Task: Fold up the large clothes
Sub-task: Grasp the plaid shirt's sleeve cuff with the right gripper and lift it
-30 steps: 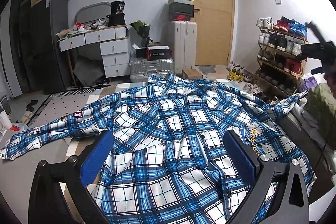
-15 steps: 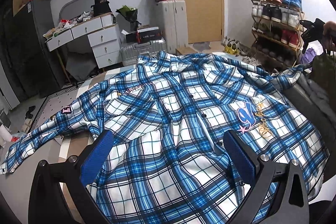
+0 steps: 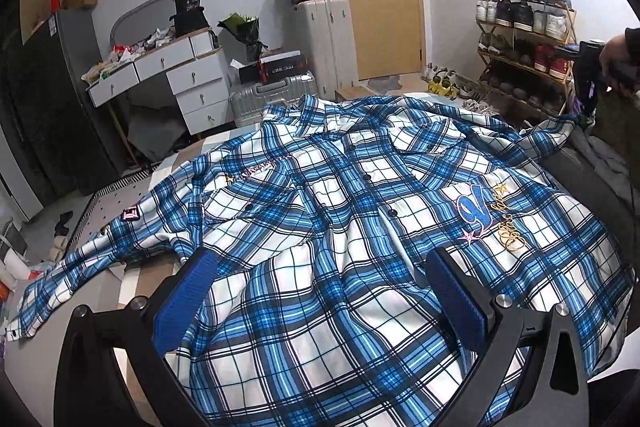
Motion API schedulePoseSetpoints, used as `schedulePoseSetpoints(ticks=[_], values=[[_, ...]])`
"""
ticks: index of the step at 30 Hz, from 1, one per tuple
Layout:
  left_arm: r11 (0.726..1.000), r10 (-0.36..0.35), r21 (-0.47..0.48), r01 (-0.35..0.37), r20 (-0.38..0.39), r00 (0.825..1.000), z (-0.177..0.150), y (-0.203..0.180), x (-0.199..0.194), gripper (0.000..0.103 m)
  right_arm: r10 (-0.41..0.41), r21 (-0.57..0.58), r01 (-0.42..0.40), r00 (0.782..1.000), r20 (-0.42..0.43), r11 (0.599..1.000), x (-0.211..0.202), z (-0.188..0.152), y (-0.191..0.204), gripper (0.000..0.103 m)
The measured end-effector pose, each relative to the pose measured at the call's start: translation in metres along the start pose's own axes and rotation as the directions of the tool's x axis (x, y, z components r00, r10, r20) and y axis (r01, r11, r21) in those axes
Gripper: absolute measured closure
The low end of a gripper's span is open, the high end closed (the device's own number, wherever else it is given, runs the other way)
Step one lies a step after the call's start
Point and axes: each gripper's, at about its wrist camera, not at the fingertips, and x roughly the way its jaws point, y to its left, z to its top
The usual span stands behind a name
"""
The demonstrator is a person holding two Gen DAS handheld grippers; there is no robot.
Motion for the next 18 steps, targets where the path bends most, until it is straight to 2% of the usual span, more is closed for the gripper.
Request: schedulePoseSetpoints(ticks=[1, 3, 7, 8, 12, 17, 18], values=[[1.000, 0.000, 0.002, 0.000, 0.002, 1.000, 0.000, 0.000, 0.000, 0.001, -0.013, -0.015, 0.014, 0.999, 0.037, 1.000, -0.005, 0.000, 0.003, 0.100], [1.000, -0.001, -0.002, 0.001, 0.008, 1.000, 0.000, 0.002, -0.001, 0.001, 0.038, 0.024, -0.041, 0.993, 0.109, 0.999, -0.017, -0.001, -0.002, 0.100], [1.000, -0.008, -0.023, 0.008, 0.019, 1.000, 0.002, 0.007, -0.003, 0.001, 0.134, 0.043, -0.151, 0.954, 0.268, 0.988, -0.052, -0.007, -0.013, 0.101], [1.000, -0.010, -0.027, 0.011, 0.022, 1.000, 0.003, 0.008, -0.004, 0.001, 0.178, 0.049, -0.204, 0.931, 0.319, 0.978, -0.064, -0.010, -0.018, 0.101], [0.999, -0.012, -0.030, 0.013, 0.031, 0.999, 0.003, 0.007, -0.004, 0.001, 0.267, 0.026, -0.303, 0.874, 0.405, 0.953, -0.086, -0.021, -0.022, 0.101], [1.000, -0.011, -0.025, 0.012, 0.043, 0.999, 0.002, 0.007, -0.005, 0.001, 0.303, -0.064, -0.320, 0.787, 0.538, 0.945, -0.125, -0.047, -0.012, 0.100], [1.000, -0.009, -0.026, 0.010, 0.046, 0.999, 0.002, 0.007, -0.006, 0.001, 0.317, -0.098, -0.319, 0.761, 0.567, 0.943, -0.136, -0.057, -0.008, 0.100]])
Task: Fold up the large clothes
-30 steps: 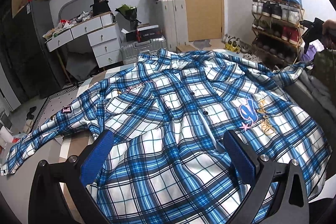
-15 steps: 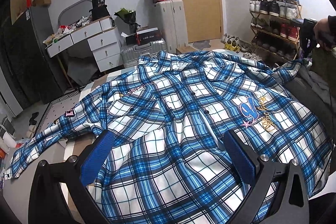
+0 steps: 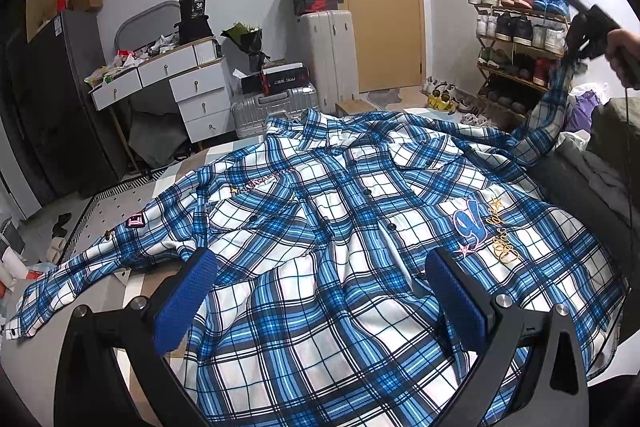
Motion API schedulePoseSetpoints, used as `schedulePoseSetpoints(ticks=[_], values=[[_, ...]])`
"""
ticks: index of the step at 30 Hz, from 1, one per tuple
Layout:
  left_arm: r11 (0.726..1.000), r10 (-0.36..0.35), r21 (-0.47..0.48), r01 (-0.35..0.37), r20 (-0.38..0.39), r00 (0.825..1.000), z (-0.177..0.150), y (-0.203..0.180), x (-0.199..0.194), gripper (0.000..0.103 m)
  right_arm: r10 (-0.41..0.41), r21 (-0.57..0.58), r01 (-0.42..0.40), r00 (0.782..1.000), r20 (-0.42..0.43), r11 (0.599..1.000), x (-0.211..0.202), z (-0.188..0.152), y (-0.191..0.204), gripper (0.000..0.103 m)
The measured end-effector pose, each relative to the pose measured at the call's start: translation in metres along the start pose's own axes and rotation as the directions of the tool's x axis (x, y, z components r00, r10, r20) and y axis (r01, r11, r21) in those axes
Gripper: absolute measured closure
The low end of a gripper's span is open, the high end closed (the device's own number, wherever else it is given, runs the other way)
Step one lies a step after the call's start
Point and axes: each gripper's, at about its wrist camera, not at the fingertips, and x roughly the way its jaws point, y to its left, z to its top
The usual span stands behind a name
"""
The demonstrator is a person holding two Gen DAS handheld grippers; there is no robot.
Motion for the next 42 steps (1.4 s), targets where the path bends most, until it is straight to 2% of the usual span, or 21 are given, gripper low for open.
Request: schedulePoseSetpoints(ticks=[3, 6, 9, 13, 15, 17, 19, 20, 23, 24, 27, 29, 34, 37, 38, 39, 40, 41, 42], values=[[1.000, 0.000, -0.007, 0.000, 0.005, 1.000, 0.000, 0.002, -0.001, 0.001, 0.018, -0.079, -0.010, 0.995, 0.097, 0.997, -0.037, -0.016, 0.023, 0.100], [1.000, -0.007, -0.015, 0.007, 0.011, 1.000, 0.000, 0.003, -0.005, 0.001, 0.013, -0.141, 0.013, 0.983, 0.181, 0.990, -0.074, -0.041, 0.038, 0.100], [1.000, -0.010, -0.015, 0.011, 0.024, 1.000, -0.001, 0.003, -0.010, 0.001, 0.023, -0.157, 0.016, 0.970, 0.240, 0.988, -0.104, -0.075, 0.041, 0.100], [1.000, -0.005, -0.002, 0.006, 0.042, 0.999, -0.002, 0.002, -0.015, 0.001, 0.042, -0.044, -0.031, 0.963, 0.267, 0.999, -0.125, -0.133, 0.020, 0.100], [1.000, -0.008, 0.001, 0.008, 0.046, 0.999, -0.003, 0.001, -0.016, 0.001, 0.045, 0.024, -0.052, 0.970, 0.238, 0.998, -0.117, -0.165, 0.005, 0.099], [1.000, -0.011, 0.004, 0.011, 0.045, 0.999, -0.004, 0.000, -0.016, 0.001, 0.079, 0.105, -0.101, 0.978, 0.194, 0.989, -0.099, -0.182, -0.013, 0.096], [1.000, -0.005, 0.012, 0.004, 0.046, 0.999, -0.005, -0.002, -0.016, 0.001, 0.121, 0.193, -0.152, 0.979, 0.162, 0.969, -0.087, -0.190, -0.035, 0.091], [1.000, -0.001, 0.016, 0.000, 0.047, 0.999, -0.005, -0.003, -0.016, 0.001, 0.164, 0.253, -0.198, 0.975, 0.150, 0.947, -0.078, -0.195, -0.047, 0.088], [1.000, 0.012, 0.022, -0.013, 0.055, 0.998, -0.007, -0.002, -0.018, 0.001, 0.276, 0.341, -0.339, 0.936, 0.219, 0.877, -0.082, -0.203, -0.071, 0.087], [1.000, 0.013, 0.020, -0.014, 0.056, 0.998, -0.007, -0.001, -0.019, 0.001, 0.283, 0.351, -0.355, 0.929, 0.239, 0.867, -0.086, -0.205, -0.074, 0.080], [1.000, 0.011, 0.015, -0.012, 0.054, 0.998, -0.008, 0.001, -0.018, 0.001, 0.277, 0.388, -0.396, 0.903, 0.329, 0.832, -0.101, -0.212, -0.082, 0.042], [1.000, 0.012, 0.016, -0.013, 0.053, 0.999, -0.008, 0.000, -0.019, 0.001, 0.240, 0.394, -0.382, 0.900, 0.364, 0.836, -0.106, -0.211, -0.083, 0.039], [1.000, 0.015, 0.016, -0.016, 0.052, 0.999, -0.009, -0.001, -0.019, 0.001, 0.162, 0.383, -0.297, 0.924, 0.346, 0.875, -0.099, -0.190, -0.069, 0.039], [1.000, 0.018, 0.011, -0.019, 0.056, 0.998, -0.010, 0.000, -0.020, 0.001, 0.070, 0.298, -0.162, 0.953, 0.296, 0.941, -0.094, -0.178, -0.047, 0.040], [1.000, 0.017, 0.010, -0.018, 0.059, 0.998, -0.010, 0.000, -0.021, 0.001, 0.013, 0.250, -0.086, 0.960, 0.278, 0.965, -0.094, -0.175, -0.034, 0.040], [1.000, 0.018, 0.010, -0.018, 0.061, 0.998, -0.010, 0.001, -0.022, 0.001, -0.044, 0.193, -0.009, 0.963, 0.268, 0.981, -0.093, -0.174, -0.022, 0.046], [1.000, 0.019, 0.009, -0.020, 0.063, 0.998, -0.010, 0.002, -0.022, 0.001, -0.079, 0.146, 0.041, 0.962, 0.260, 0.988, -0.090, -0.173, -0.012, 0.066], [1.000, 0.019, 0.010, -0.020, 0.064, 0.998, -0.011, 0.003, -0.022, 0.001, -0.098, 0.109, 0.073, 0.964, 0.246, 0.991, -0.085, -0.175, -0.005, 0.081], [1.000, 0.019, 0.010, -0.020, 0.064, 0.998, -0.011, 0.003, -0.023, 0.001, -0.093, 0.065, 0.081, 0.972, 0.217, 0.995, -0.079, -0.176, 0.001, 0.101]])
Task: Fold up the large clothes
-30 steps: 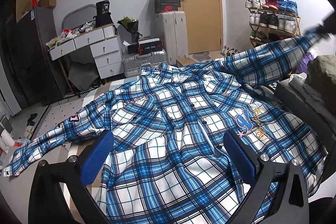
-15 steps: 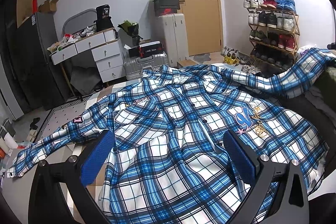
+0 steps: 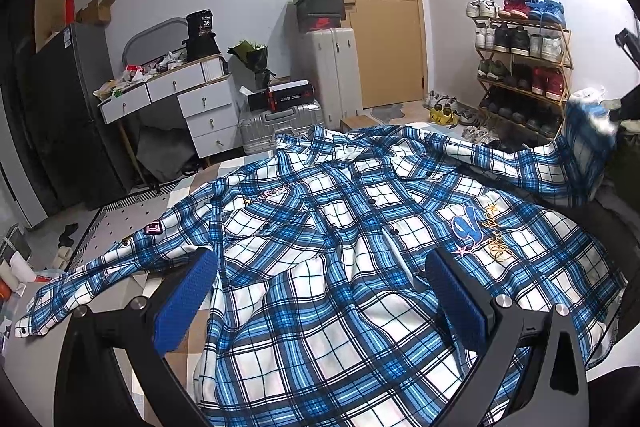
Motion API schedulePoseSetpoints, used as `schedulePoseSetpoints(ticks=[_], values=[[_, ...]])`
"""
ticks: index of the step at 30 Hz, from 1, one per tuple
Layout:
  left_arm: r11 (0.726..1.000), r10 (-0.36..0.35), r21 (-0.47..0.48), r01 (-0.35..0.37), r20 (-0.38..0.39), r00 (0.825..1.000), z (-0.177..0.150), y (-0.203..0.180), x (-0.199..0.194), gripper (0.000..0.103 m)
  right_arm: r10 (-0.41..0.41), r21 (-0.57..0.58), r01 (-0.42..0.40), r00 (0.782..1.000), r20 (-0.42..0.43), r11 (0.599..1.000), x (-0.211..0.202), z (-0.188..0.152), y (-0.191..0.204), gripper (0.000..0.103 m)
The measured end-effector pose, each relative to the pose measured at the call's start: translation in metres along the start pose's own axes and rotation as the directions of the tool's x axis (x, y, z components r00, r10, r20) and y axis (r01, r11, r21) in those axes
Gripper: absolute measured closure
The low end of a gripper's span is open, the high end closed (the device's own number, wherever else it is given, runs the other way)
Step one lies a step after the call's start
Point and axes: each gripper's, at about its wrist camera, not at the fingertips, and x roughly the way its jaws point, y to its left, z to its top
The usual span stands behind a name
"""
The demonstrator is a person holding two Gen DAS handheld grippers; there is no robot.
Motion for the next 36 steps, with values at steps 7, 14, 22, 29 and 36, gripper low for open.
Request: schedulePoseSetpoints(ticks=[7, 14, 22, 29, 36], values=[[1.000, 0.005, -0.007, -0.005, 0.003, 1.000, 0.000, 0.004, -0.001, 0.001, 0.075, -0.058, -0.073, 0.997, 0.028, 0.996, -0.012, -0.009, 0.009, 0.102], [1.000, 0.010, -0.025, -0.010, 0.004, 1.000, 0.000, 0.008, -0.002, 0.001, 0.079, 0.014, -0.082, 0.983, 0.167, 0.997, -0.055, 0.022, -0.012, 0.102], [0.999, 0.021, -0.038, -0.021, 0.005, 1.000, -0.001, 0.013, -0.002, 0.001, -0.020, 0.252, -0.041, 0.972, 0.232, 0.967, -0.067, 0.071, -0.082, 0.102], [0.997, 0.037, -0.062, -0.037, 0.010, 0.999, 0.000, 0.022, -0.004, 0.001, -0.078, 0.300, -0.012, 0.955, 0.287, 0.954, -0.074, 0.113, -0.086, 0.102], [0.985, 0.106, -0.141, -0.101, 0.025, 0.994, 0.004, 0.054, -0.006, 0.001, 0.171, 0.142, -0.230, 0.925, 0.338, 0.963, -0.106, 0.145, 0.027, 0.102]])
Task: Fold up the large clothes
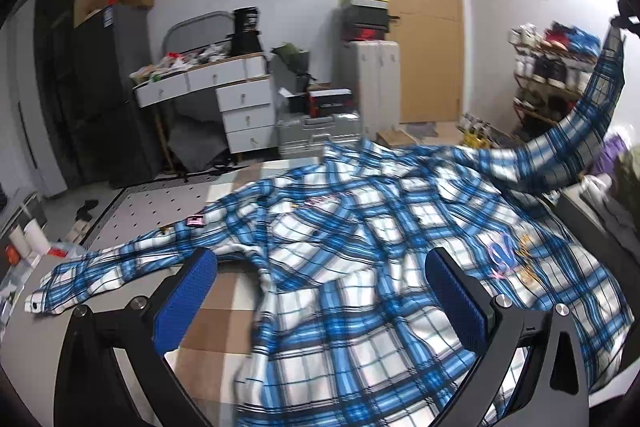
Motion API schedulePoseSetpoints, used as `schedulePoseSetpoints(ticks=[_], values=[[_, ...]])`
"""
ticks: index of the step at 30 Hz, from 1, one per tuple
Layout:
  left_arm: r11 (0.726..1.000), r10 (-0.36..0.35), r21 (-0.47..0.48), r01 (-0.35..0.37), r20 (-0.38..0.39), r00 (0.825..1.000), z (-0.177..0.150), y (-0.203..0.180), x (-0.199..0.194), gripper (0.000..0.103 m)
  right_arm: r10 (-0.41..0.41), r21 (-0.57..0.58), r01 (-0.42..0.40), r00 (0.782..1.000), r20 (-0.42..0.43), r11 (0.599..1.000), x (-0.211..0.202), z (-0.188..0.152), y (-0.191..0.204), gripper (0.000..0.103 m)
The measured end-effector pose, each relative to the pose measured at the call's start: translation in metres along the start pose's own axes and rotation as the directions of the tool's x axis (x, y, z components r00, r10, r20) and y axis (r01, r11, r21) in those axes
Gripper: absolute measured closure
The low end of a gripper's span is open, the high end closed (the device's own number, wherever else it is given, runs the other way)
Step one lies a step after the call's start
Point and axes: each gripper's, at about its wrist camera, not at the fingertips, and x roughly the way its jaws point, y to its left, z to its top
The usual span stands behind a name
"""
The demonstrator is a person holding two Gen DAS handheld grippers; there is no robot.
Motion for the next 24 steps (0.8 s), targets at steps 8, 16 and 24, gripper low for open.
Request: schedulePoseSetpoints(ticks=[8, 16, 24], values=[[0.980, 0.091, -0.178, -0.085, 0.027, 0.995, 0.007, 0.057, -0.005, 0.001, 0.450, -0.116, -0.475, 0.873, -0.190, 0.872, 0.008, -0.076, 0.221, 0.102], [0.928, 0.228, -0.309, -0.210, 0.023, 0.973, 0.000, 0.105, -0.012, 0.001, 0.534, -0.115, -0.696, 0.636, -0.556, 0.709, 0.077, -0.280, 0.374, 0.102], [0.927, 0.251, -0.290, -0.236, 0.014, 0.968, -0.004, 0.107, -0.003, 0.001, 0.339, -0.173, -0.682, 0.548, -0.765, 0.711, 0.155, -0.462, 0.414, 0.102]])
